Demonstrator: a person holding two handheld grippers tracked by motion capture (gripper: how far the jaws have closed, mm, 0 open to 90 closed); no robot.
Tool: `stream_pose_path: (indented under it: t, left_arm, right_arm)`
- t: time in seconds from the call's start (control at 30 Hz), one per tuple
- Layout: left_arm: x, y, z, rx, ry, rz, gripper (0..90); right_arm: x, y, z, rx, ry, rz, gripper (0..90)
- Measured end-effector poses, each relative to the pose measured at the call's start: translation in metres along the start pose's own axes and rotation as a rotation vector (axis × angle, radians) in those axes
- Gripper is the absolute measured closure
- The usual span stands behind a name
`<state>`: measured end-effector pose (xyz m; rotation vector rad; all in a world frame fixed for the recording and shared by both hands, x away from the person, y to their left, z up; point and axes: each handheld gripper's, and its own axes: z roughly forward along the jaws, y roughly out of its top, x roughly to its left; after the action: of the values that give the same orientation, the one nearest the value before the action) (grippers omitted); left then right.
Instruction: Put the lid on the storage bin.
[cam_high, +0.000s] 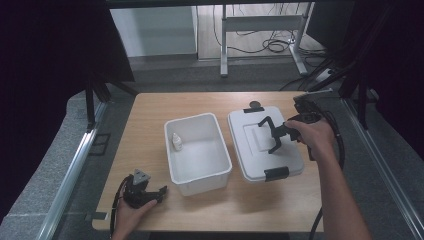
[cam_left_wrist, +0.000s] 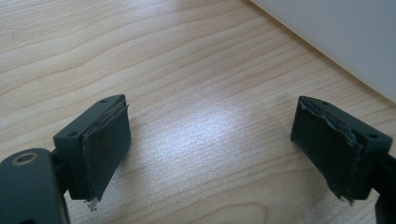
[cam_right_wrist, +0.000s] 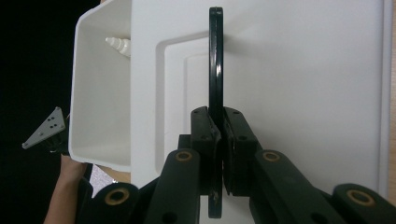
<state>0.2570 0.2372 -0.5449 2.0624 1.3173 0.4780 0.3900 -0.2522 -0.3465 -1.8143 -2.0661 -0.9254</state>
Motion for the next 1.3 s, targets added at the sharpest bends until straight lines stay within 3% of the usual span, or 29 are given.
stream_pose_path:
  t: [0.9,1.3]
  left_arm:
    - [0.0,0.0,0.0,0.0,0.0,0.0,11.8]
    - [0.0,0.0,0.0,0.0,0.0,0.001,11.8]
  right_arm:
    - [0.027,0.008,0.004,0.009,0.008,-0.026,84.5]
    - [0.039,0.011,0.018,0.027,0.02,-0.037,84.5]
